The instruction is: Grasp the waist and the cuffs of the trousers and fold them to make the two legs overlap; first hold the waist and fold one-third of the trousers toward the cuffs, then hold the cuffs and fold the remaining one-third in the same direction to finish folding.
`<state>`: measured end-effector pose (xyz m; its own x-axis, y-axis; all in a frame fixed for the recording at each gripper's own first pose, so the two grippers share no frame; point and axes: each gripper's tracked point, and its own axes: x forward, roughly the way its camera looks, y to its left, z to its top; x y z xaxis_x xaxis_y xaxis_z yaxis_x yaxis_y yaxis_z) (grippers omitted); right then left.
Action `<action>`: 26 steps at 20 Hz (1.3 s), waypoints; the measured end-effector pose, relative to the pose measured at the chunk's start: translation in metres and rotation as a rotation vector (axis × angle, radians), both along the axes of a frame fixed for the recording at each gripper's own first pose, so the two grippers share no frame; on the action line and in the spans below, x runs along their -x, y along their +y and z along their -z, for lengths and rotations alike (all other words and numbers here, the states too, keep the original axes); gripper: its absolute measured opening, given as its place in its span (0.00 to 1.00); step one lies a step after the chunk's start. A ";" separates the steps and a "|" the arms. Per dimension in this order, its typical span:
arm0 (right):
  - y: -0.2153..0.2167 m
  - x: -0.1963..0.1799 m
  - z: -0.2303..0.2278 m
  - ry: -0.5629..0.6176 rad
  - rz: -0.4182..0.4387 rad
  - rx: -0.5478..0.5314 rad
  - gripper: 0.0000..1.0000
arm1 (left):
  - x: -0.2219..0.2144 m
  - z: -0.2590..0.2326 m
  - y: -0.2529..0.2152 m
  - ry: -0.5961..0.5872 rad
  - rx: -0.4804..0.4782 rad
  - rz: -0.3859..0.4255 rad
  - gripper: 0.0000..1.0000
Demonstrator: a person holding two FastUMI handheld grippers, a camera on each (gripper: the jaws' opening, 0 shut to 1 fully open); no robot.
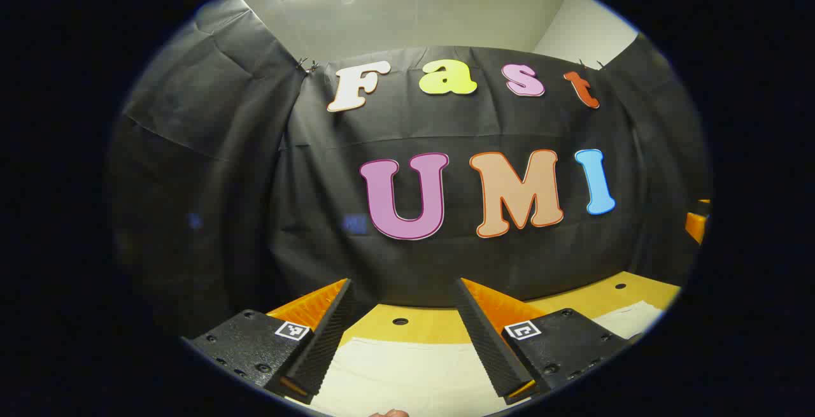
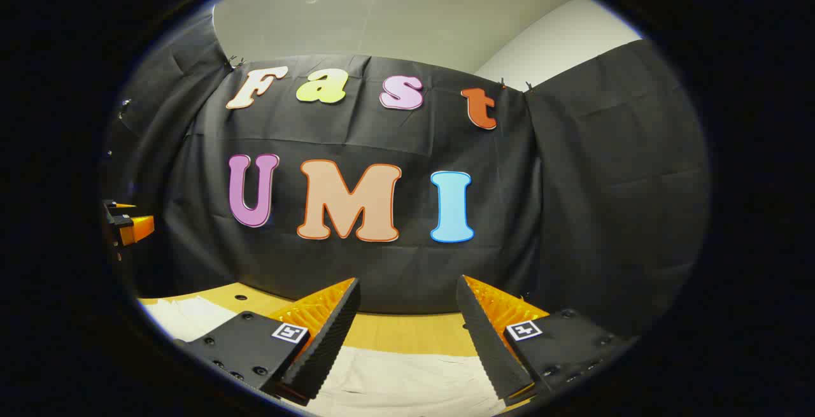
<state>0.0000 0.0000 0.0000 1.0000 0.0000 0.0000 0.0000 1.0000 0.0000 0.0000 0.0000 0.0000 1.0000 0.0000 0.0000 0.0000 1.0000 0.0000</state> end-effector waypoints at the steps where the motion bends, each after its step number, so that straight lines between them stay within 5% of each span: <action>1: -0.005 -0.002 0.000 -0.003 0.005 0.005 0.97 | 0.000 0.000 -0.001 0.000 0.000 -0.001 0.94; 17: -0.028 -0.010 0.014 0.027 0.013 0.008 0.97 | -0.002 0.012 -0.003 0.028 -0.035 -0.015 0.95; 26: -0.054 -0.004 0.043 0.099 -0.017 0.139 0.97 | -0.006 0.017 -0.005 0.043 -0.041 -0.016 0.95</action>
